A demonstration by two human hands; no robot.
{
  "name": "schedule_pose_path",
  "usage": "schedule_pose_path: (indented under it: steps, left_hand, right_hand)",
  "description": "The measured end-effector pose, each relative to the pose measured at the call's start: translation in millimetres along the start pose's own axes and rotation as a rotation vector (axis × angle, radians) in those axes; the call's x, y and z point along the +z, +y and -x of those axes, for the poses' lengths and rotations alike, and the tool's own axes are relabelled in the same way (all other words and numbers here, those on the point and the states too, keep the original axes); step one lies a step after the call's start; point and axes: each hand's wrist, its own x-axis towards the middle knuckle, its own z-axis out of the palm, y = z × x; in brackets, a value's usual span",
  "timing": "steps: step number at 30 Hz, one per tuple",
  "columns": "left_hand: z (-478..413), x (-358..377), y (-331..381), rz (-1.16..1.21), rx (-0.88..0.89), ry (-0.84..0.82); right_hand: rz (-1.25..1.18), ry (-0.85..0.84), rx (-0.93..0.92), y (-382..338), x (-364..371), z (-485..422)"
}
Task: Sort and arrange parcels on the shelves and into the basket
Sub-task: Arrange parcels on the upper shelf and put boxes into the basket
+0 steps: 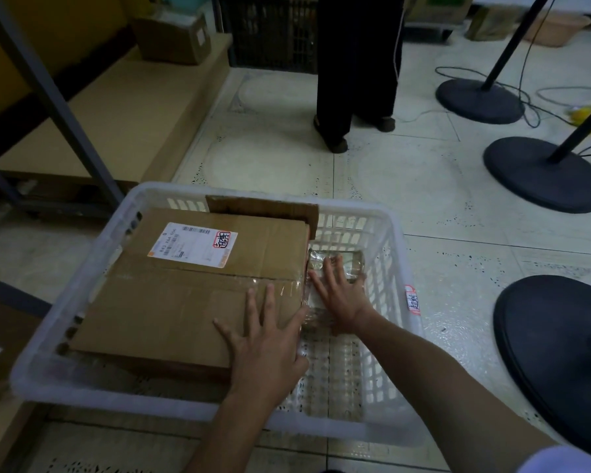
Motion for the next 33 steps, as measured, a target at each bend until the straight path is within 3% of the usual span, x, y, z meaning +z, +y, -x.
schedule_pose_path:
  steps: [10,17,24,29,33]
  left_hand:
    - [-3,0,1,-0.002,0.003,-0.021]
    - [-2,-7,3,-0.016,0.018,-0.059]
    - [0,-2,1,-0.003,0.036,-0.06]
    - [0,0,-4,0.007,0.048,-0.047]
    - [3,-1,-4,0.017,0.025,-0.031]
  right_hand:
    - [0.017,-0.031,-0.033,4,-12,6]
    - [-0.089,-0.181,-0.194,10,-35,27]
    - [-0.253,-0.161,0.039,-24,4,46]
    - [-0.511,-0.177,-0.006,-6,-1,42]
    - [-0.306,-0.096,0.007,-18,5,47]
